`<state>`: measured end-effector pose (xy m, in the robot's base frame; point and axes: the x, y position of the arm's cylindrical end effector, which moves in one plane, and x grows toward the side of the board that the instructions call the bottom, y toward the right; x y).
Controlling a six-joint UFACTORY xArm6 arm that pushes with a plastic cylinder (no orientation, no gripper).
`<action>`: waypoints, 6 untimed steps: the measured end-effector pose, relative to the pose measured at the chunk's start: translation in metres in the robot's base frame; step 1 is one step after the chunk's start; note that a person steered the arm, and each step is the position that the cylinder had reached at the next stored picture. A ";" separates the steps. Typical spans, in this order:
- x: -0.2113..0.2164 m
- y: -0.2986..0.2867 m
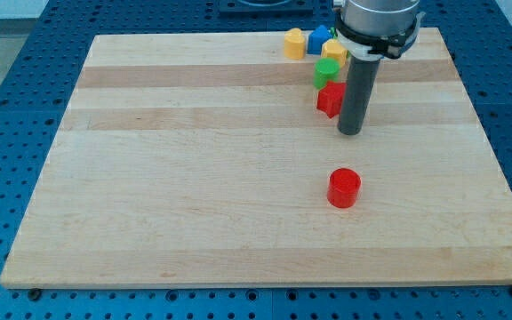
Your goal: Slide the red circle to red star
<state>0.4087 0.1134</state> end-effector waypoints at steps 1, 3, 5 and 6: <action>-0.010 -0.001; -0.012 -0.024; -0.044 -0.021; -0.044 -0.031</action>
<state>0.3649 0.0820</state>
